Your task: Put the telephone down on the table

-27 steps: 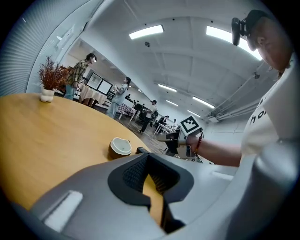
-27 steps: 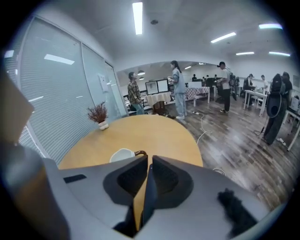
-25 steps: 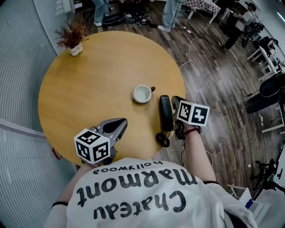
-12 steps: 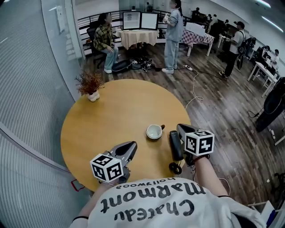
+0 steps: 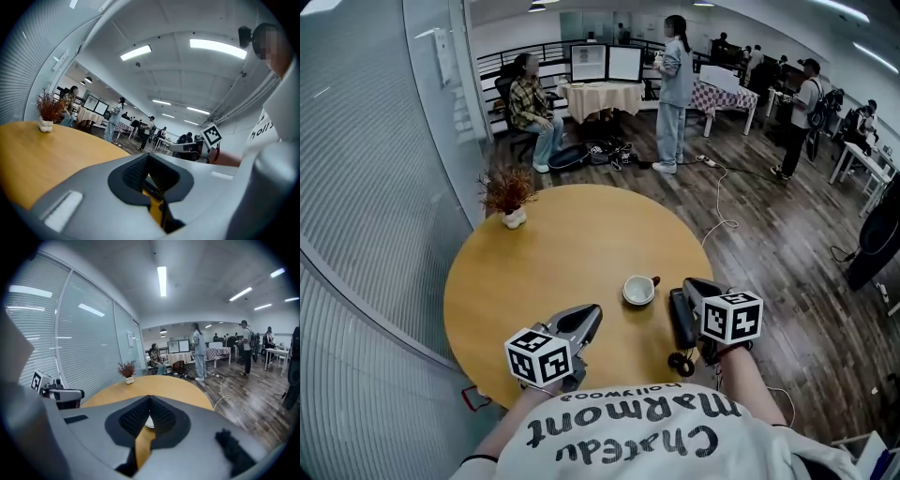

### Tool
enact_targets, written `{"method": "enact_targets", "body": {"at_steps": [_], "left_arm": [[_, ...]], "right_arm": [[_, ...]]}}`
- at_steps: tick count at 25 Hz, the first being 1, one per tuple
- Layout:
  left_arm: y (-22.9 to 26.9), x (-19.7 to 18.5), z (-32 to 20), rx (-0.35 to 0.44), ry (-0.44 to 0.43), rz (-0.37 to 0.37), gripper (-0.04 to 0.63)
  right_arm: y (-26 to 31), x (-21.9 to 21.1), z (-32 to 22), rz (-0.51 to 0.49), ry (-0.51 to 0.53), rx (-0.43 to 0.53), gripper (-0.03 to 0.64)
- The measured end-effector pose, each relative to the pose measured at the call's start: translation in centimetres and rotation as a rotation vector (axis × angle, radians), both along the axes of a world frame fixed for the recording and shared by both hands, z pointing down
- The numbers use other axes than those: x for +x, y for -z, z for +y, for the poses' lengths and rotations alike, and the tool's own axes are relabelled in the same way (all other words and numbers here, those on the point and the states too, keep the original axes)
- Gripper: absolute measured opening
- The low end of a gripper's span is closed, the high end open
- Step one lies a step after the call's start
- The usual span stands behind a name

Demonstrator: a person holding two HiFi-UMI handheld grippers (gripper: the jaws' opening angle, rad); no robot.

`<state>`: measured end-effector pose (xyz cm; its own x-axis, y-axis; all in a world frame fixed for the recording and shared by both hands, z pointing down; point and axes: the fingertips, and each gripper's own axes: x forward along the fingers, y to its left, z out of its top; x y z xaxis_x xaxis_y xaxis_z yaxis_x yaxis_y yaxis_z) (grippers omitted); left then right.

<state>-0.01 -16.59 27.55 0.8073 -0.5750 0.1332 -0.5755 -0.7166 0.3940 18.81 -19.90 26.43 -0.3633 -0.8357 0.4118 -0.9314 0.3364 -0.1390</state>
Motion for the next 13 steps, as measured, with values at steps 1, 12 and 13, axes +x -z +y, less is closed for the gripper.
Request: {"method": "enact_targets", "body": {"at_steps": [1,12,13], "left_arm": [[-0.2,0.0,0.3,-0.003,-0.002,0.000,0.008],[-0.4,-0.5,1.3,-0.026,-0.018,0.003,0.009],[-0.3,-0.6,1.2,-0.026,-0.018,0.004,0.008]], "right_arm": [[0.0,-0.1,0.2,0.005,0.003,0.001,0.015],[1.0,-1.4,1.2,0.009,0.013,0.007,0.015],[1.1,-1.5,1.1,0.009,0.012,0.008,0.015]]}}
